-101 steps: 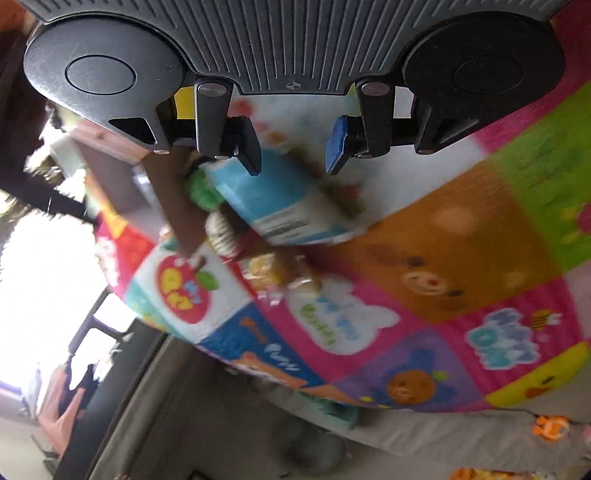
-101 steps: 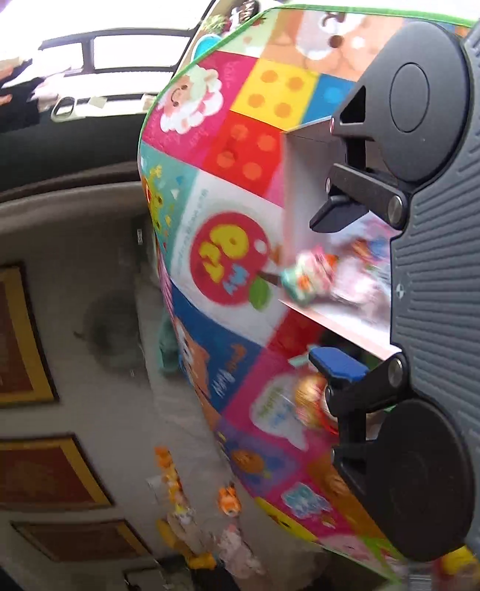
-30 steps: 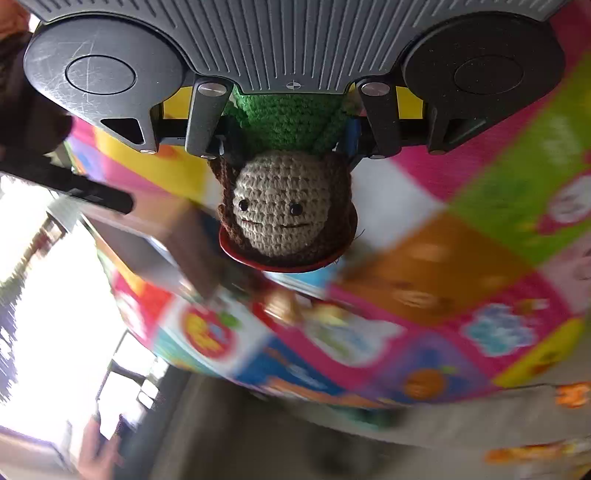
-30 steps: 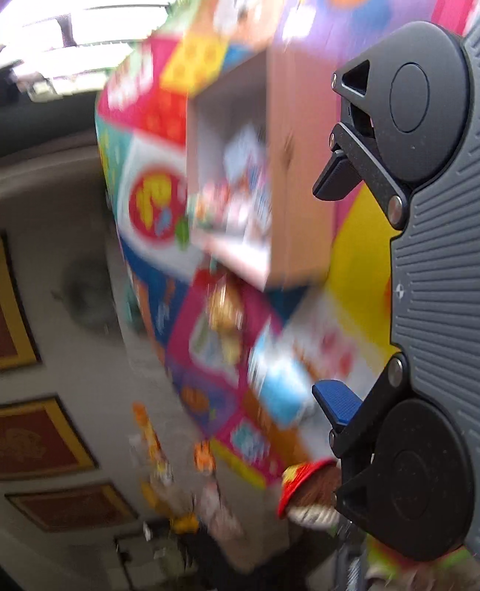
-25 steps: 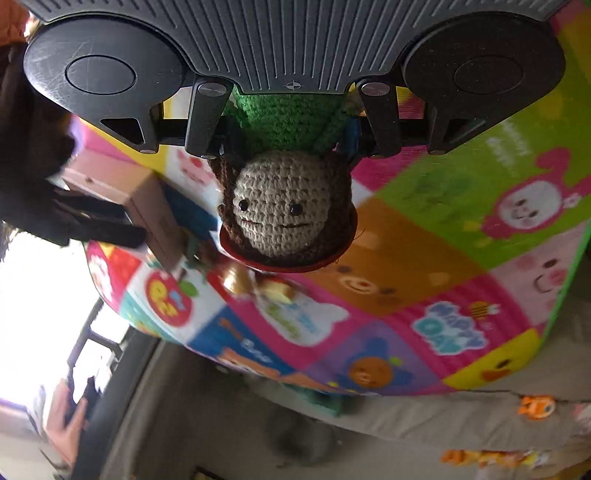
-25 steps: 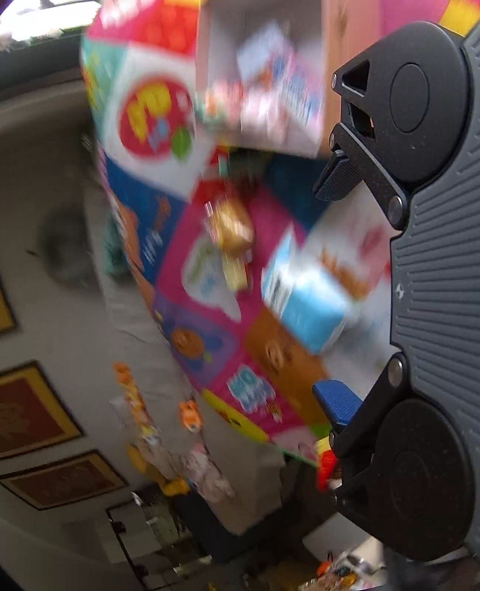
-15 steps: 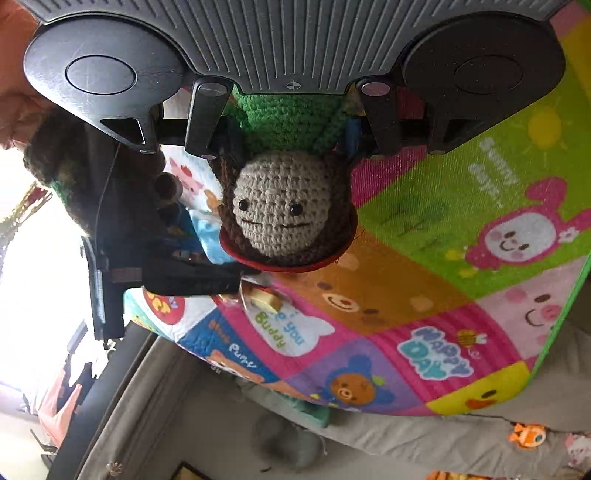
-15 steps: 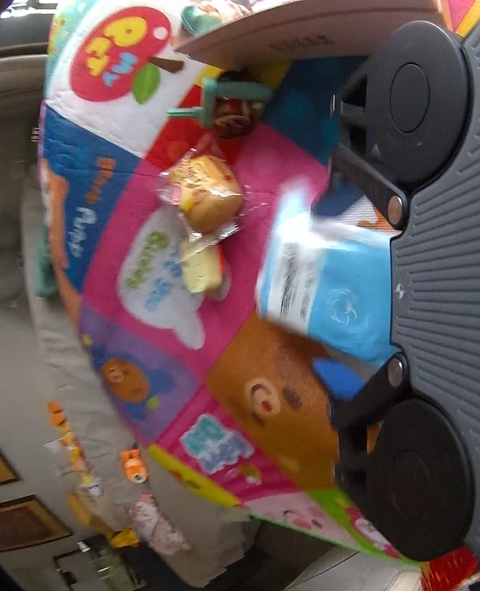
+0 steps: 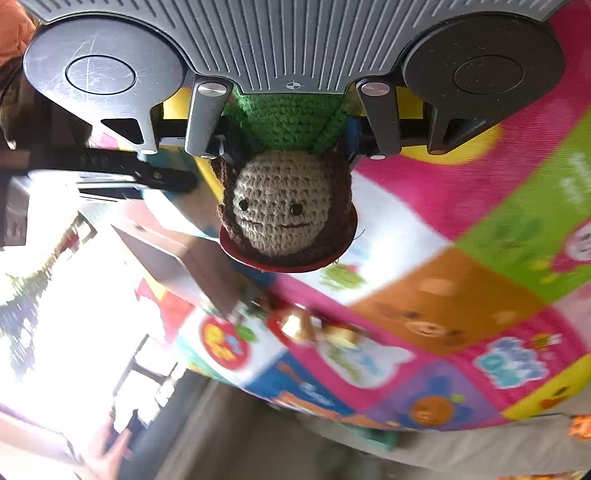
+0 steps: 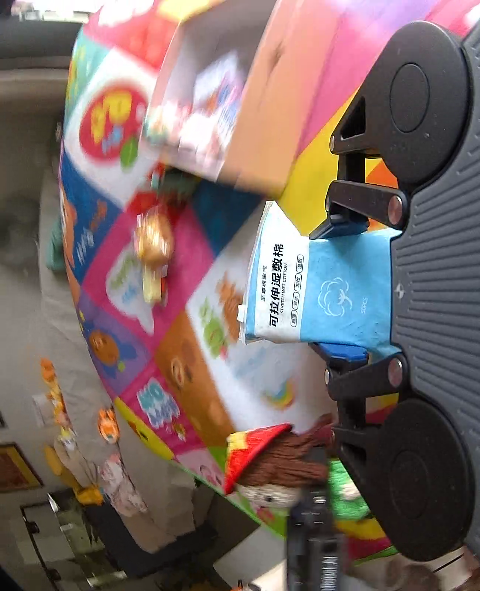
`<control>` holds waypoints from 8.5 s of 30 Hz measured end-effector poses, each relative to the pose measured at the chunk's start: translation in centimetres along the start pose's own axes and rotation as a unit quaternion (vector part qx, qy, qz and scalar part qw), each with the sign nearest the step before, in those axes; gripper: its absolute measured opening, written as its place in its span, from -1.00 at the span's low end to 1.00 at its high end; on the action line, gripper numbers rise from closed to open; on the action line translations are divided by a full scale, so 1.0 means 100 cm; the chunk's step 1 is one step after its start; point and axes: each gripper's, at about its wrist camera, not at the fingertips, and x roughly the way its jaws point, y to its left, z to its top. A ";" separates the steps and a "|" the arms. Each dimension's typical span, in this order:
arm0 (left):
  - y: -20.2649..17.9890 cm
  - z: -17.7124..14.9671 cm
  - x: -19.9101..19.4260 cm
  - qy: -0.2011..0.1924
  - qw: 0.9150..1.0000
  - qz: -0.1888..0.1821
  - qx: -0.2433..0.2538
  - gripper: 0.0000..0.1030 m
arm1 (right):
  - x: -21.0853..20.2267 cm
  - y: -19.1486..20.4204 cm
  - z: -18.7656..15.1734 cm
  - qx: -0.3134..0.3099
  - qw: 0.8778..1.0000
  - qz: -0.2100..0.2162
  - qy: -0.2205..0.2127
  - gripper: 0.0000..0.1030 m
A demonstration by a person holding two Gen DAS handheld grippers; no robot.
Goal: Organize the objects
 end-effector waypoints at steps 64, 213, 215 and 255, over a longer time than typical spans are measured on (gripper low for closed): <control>-0.164 0.090 0.119 0.007 0.992 -0.042 0.117 0.09 | -0.124 -0.141 -0.022 0.121 0.962 -0.121 -0.212 -0.01; -0.025 -0.005 0.020 0.049 0.995 0.029 0.077 -0.36 | 0.063 0.029 0.038 -0.022 0.999 0.034 0.008 0.66; -0.025 -0.006 0.019 0.046 0.996 0.028 0.077 -0.35 | 0.072 0.030 0.039 -0.017 0.999 0.026 0.020 0.62; -0.083 0.003 0.001 0.097 0.967 0.023 0.234 -0.72 | -0.065 -0.066 -0.076 0.031 0.989 -0.106 -0.103 0.75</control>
